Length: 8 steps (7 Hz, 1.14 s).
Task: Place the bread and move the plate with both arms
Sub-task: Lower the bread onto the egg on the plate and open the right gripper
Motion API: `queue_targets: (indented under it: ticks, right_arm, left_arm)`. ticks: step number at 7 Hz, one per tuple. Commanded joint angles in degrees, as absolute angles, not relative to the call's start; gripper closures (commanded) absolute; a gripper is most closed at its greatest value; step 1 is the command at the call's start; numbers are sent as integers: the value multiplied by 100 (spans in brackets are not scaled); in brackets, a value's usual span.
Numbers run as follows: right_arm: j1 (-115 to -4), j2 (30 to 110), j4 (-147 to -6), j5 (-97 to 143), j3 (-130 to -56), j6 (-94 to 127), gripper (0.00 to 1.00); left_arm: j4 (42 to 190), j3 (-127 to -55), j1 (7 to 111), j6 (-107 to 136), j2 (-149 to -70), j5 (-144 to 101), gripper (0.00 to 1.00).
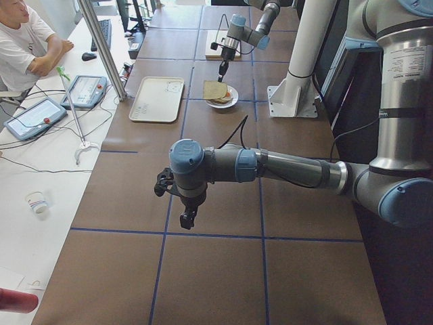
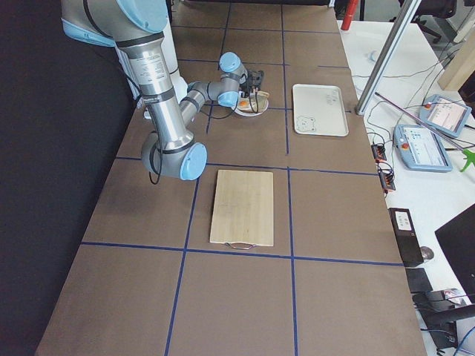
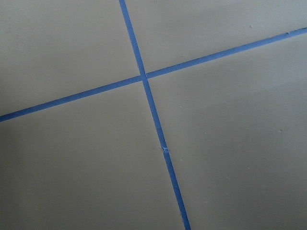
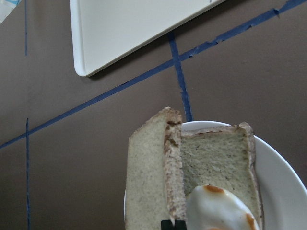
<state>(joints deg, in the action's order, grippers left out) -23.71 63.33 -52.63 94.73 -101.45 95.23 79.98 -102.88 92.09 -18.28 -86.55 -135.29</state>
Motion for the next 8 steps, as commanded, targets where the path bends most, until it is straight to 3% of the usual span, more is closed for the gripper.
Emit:
queue_targets:
  ticks: [1, 2, 3, 5, 6, 8]
  right_arm:
    - [-2242, 6547, -5265, 9160, -10221, 9580, 100]
    - [-2163, 6617, -5265, 9036, -10230, 9632, 98]
    - [-1988, 6644, -5265, 8765, -10239, 9746, 90]
    - [-1714, 6653, -5300, 8342, -10231, 10088, 24]
    - [-1714, 6653, -5326, 8410, -10248, 10055, 0]
    - [-2560, 6566, -6357, 9922, -10396, 9619, 0]
  left_arm:
    - [7998, -10318, 9202, -1828, -8657, -13535, 0]
    - [7998, -10318, 9211, -1828, -8657, -13526, 0]
    - [7998, -10318, 9202, -1828, -8657, -13535, 0]
    - [7998, -10318, 9211, -1828, -8657, -13526, 0]
    - [8007, -10318, 9211, -1828, -8666, -13526, 0]
    - [8652, -10318, 9211, -1828, -8657, -13526, 0]
